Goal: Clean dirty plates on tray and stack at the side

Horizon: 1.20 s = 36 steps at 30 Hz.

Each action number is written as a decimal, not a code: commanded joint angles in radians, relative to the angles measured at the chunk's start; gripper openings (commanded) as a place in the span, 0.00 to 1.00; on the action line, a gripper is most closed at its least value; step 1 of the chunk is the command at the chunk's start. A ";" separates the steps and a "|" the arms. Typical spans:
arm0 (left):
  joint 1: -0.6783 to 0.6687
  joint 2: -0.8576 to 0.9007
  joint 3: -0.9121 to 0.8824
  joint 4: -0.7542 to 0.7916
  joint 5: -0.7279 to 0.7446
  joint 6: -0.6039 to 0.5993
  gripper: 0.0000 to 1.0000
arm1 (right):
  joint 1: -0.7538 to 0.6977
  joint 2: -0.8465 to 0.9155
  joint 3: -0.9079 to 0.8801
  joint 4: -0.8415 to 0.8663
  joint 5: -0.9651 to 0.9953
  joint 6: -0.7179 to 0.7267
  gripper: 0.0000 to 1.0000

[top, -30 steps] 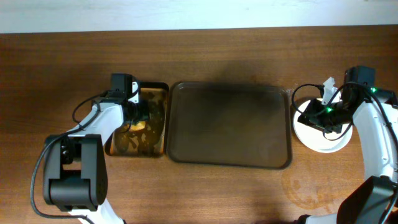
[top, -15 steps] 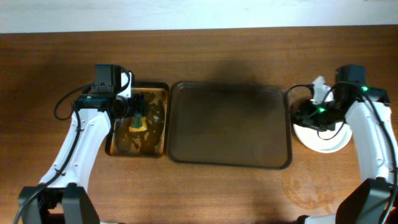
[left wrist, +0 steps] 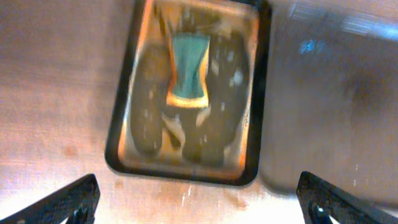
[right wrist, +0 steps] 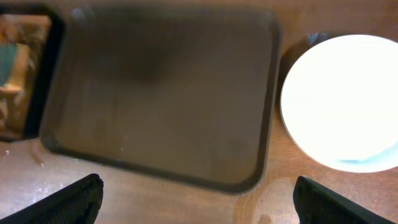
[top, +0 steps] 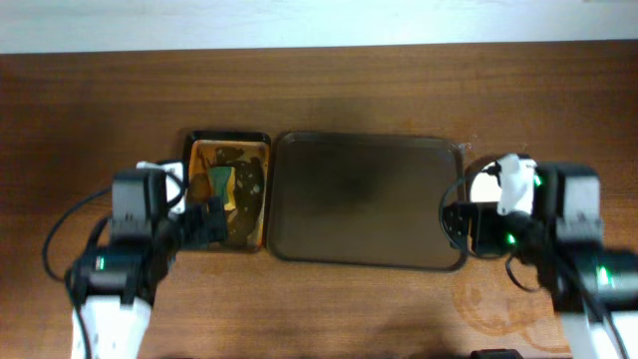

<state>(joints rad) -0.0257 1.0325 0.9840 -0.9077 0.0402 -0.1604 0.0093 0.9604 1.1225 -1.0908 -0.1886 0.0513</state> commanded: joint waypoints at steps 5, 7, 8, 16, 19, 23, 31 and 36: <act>0.002 -0.322 -0.158 0.059 -0.013 0.016 1.00 | 0.006 -0.280 -0.099 0.021 0.069 0.010 0.98; 0.002 -0.325 -0.158 0.058 -0.014 0.016 1.00 | 0.006 -0.275 -0.099 0.021 0.069 0.010 0.98; 0.002 -0.325 -0.158 0.058 -0.014 0.016 1.00 | 0.006 -0.273 -0.099 0.021 0.069 0.010 0.98; 0.002 -0.325 -0.158 0.058 -0.014 0.016 1.00 | 0.006 -0.272 -0.099 0.021 0.069 0.010 0.98; 0.002 -0.325 -0.158 0.058 -0.014 0.016 1.00 | 0.003 -0.305 -0.100 0.030 0.097 -0.002 0.98; 0.002 -0.325 -0.158 0.058 -0.014 0.016 1.00 | 0.014 -0.458 -0.209 0.220 0.096 -0.002 0.98; 0.002 -0.325 -0.158 0.058 -0.014 0.016 1.00 | 0.103 -0.892 -0.783 0.875 0.096 -0.002 0.98; 0.002 -0.325 -0.158 0.058 -0.014 0.016 1.00 | 0.102 -0.957 -1.012 1.171 0.108 -0.002 0.98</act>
<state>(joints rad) -0.0257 0.7105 0.8322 -0.8516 0.0330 -0.1577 0.1020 0.0257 0.2100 -0.0212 -0.1005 0.0494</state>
